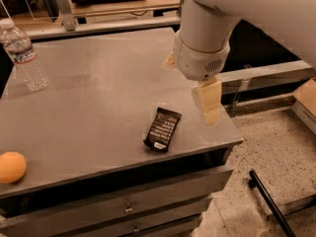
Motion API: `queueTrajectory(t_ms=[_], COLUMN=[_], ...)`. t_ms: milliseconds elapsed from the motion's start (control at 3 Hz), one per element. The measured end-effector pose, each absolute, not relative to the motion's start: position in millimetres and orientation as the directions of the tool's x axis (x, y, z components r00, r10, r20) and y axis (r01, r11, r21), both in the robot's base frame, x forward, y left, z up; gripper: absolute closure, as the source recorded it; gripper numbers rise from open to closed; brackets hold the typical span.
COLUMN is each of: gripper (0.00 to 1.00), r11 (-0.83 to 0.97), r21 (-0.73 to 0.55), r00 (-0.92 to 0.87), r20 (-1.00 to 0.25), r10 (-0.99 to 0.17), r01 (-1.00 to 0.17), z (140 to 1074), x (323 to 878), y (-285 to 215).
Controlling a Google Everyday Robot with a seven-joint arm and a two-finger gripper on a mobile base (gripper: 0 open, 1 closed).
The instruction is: Move rxbar chocolate near orange
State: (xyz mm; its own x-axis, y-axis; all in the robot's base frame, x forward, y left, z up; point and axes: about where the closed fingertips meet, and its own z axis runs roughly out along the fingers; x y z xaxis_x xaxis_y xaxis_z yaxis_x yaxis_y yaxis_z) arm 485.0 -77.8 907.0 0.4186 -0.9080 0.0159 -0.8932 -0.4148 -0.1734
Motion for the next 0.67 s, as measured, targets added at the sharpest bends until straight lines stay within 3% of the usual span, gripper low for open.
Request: queueTrajectory(t_ms=[333, 667], gripper=[0.00, 0.00], r11=[-0.470, -0.629], r21=[-0.170, -0.146], r00=[0.477, 0.642], r20=[0.003, -0.063], r10=[-0.879, -0.764], r01=[-0.866, -0.763], z=[905, 896], x=[486, 484], y=[-74, -53])
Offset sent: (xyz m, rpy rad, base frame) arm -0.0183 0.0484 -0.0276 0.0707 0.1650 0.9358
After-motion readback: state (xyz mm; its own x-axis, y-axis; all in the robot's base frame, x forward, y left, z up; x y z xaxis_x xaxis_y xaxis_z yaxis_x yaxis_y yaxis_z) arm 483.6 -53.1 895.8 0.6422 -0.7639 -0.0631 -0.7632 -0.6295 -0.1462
